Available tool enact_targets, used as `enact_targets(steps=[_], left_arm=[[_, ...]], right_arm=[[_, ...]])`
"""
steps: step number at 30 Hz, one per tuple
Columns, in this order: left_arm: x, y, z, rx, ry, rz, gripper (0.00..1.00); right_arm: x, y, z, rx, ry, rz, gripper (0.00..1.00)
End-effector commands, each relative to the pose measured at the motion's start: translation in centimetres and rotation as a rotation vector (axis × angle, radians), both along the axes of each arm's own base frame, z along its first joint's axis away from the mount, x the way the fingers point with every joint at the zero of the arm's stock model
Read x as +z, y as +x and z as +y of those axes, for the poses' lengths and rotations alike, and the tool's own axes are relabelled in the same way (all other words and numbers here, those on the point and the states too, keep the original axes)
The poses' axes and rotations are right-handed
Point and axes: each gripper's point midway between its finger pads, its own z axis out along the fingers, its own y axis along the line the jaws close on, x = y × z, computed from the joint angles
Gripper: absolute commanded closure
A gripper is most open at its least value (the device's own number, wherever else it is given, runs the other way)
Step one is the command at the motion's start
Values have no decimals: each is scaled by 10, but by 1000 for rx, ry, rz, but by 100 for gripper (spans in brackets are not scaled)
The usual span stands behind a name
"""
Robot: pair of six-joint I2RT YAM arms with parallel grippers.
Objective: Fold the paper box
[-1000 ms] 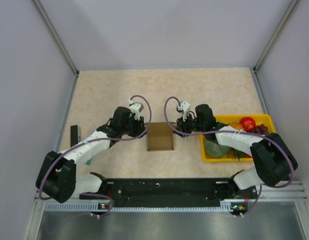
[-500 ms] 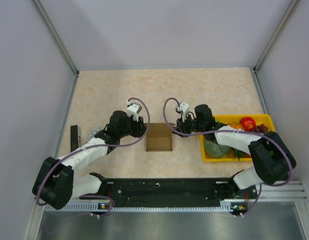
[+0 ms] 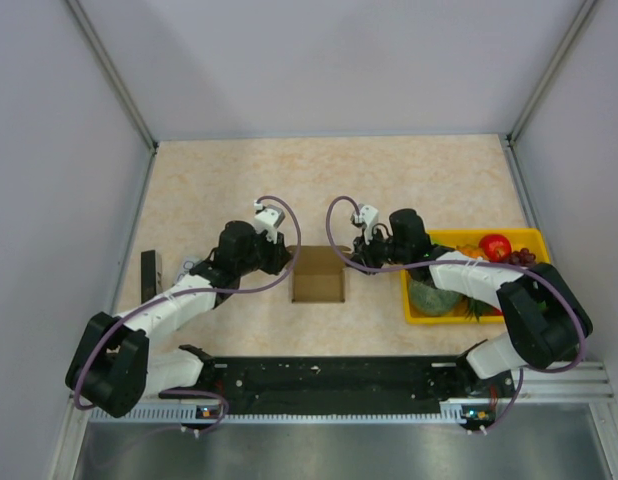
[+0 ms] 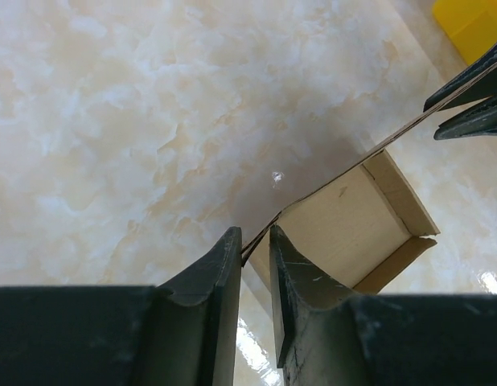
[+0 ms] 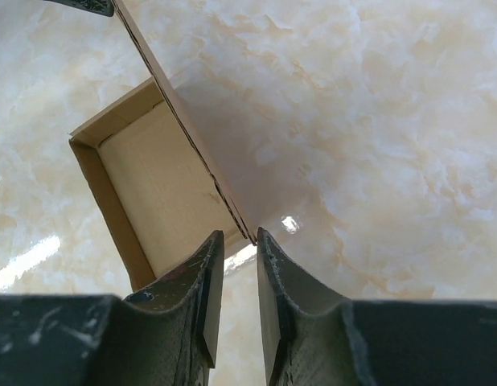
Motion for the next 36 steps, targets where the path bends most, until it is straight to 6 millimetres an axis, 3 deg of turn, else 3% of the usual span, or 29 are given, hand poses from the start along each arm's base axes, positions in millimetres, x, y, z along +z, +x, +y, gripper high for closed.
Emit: enact_targets(steps=[1,13,16,22,28,36], left_arm=[[14,3,-6,-34,-30,-49,77],[10,-2,-6,-20,-43,4,78],[10,-5,-5,-24,-43,-6,78],[11,-4,-7,-30,-43,-3,77],[10,-3,-7,-34,-36,0,79],[10,-2,-7,-36,-29,5,80]], right_arm=[[22,9,11,42,54,-63,78],[28,6,14,58,77,-58,85],[27,11,12,31,72,-73,77],[29,22,10,1,44,-103,75],[31,28,8,-8,17,-122,63],[36,26,16,58,27,-114,67]])
